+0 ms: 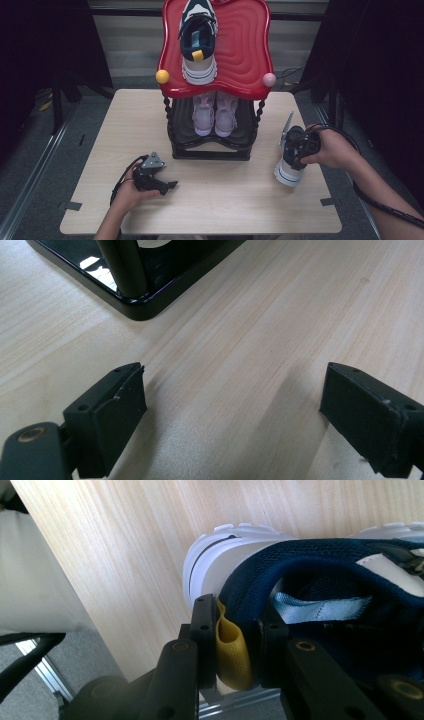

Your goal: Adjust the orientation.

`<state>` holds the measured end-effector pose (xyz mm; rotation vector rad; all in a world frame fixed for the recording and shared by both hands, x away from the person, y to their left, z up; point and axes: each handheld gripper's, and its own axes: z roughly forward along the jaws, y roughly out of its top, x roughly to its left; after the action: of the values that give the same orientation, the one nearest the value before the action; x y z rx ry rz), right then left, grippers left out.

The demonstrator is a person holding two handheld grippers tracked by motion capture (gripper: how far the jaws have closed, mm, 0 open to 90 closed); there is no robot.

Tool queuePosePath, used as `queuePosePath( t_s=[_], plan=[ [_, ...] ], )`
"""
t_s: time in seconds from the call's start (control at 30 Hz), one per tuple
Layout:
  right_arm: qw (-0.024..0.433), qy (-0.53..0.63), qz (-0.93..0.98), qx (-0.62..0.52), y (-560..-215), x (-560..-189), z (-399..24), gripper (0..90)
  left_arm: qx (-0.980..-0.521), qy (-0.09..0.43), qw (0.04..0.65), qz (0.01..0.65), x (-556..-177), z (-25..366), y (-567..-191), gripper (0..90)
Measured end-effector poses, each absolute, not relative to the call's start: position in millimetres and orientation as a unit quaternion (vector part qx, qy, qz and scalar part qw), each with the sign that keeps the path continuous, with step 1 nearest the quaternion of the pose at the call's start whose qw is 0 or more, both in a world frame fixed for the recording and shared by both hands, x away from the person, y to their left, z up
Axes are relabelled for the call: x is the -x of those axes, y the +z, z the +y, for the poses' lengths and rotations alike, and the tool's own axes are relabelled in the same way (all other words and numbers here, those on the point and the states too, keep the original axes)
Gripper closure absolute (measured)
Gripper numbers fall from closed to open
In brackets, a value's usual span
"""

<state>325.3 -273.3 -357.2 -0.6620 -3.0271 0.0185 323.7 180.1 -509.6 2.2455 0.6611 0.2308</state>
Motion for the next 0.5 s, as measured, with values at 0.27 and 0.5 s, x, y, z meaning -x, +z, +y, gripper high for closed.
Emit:
queuePosePath(
  t_s=[0.27, 0.5],
  plan=[
    [0.017, -0.001, -0.977, 0.215, -343, -323, -271, 75.0, -0.882, 0.089, 0.383, 0.260, -324, 181, -509, 10.4],
    [0.012, -0.010, -0.978, 0.209, -329, -322, -271, 74.9, -0.884, 0.094, 0.378, 0.258, -323, 179, -509, 10.2]
  ],
)
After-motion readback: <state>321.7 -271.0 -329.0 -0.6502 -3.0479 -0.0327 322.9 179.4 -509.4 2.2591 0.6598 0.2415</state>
